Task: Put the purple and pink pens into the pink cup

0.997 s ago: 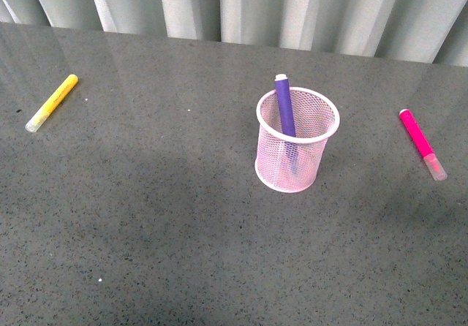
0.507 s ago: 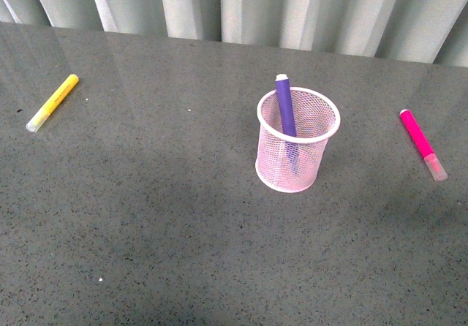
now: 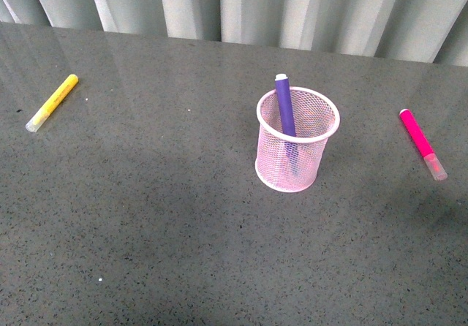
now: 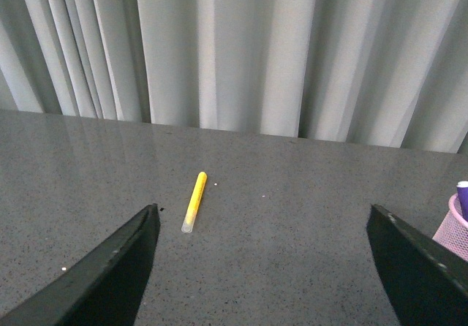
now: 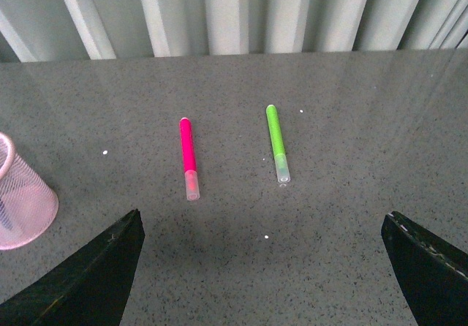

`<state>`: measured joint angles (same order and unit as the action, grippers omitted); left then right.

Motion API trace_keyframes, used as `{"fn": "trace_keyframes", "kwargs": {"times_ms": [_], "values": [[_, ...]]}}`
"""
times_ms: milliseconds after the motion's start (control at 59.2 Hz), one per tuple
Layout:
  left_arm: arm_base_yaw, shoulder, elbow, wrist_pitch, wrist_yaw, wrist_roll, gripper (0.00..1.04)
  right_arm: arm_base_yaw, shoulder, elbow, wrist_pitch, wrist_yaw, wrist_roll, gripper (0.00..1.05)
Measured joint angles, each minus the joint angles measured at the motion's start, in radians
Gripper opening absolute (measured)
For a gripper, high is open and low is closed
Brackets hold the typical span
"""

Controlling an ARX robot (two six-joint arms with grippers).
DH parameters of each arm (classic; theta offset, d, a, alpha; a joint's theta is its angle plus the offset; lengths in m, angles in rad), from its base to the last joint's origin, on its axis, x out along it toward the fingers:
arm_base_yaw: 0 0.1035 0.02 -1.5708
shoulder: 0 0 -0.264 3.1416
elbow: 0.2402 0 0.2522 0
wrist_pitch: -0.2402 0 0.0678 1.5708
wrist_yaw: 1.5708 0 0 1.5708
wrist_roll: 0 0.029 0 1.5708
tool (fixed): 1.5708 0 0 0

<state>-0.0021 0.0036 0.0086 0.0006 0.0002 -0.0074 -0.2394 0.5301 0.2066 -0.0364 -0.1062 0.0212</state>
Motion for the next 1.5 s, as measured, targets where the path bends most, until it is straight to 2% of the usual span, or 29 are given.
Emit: {"fn": "trace_keyframes", "kwargs": {"times_ms": [84, 152, 338, 557, 794, 1014, 1503], "values": [[0.000, 0.000, 0.000, 0.000, 0.000, 0.002, 1.00, -0.043, 0.177, 0.077, 0.080, -0.081, 0.003, 0.98], [0.000, 0.000, 0.000, 0.000, 0.000, 0.002, 0.97, -0.053, 0.357, 0.172, 0.107, -0.116, 0.014, 0.98], [0.000, 0.000, 0.000, 0.000, 0.000, 0.003, 0.98, -0.014, 0.746, 0.395, 0.056, -0.066, 0.029, 0.98], [0.000, 0.000, 0.000, 0.000, 0.000, 0.003, 0.98, 0.074, 1.032, 0.588, -0.021, -0.010, 0.031, 0.98], [0.000, 0.000, 0.000, 0.000, 0.000, 0.003, 0.98, 0.143, 1.262, 0.752, -0.080, 0.044, 0.026, 0.98], [0.000, 0.000, 0.000, 0.000, 0.000, 0.003, 0.98, 0.163, 1.405, 0.879, -0.114, 0.080, 0.038, 0.98], [0.000, 0.000, 0.000, 0.000, 0.000, 0.003, 0.98, 0.182, 1.580, 1.037, -0.147, 0.075, 0.027, 0.98]]}}
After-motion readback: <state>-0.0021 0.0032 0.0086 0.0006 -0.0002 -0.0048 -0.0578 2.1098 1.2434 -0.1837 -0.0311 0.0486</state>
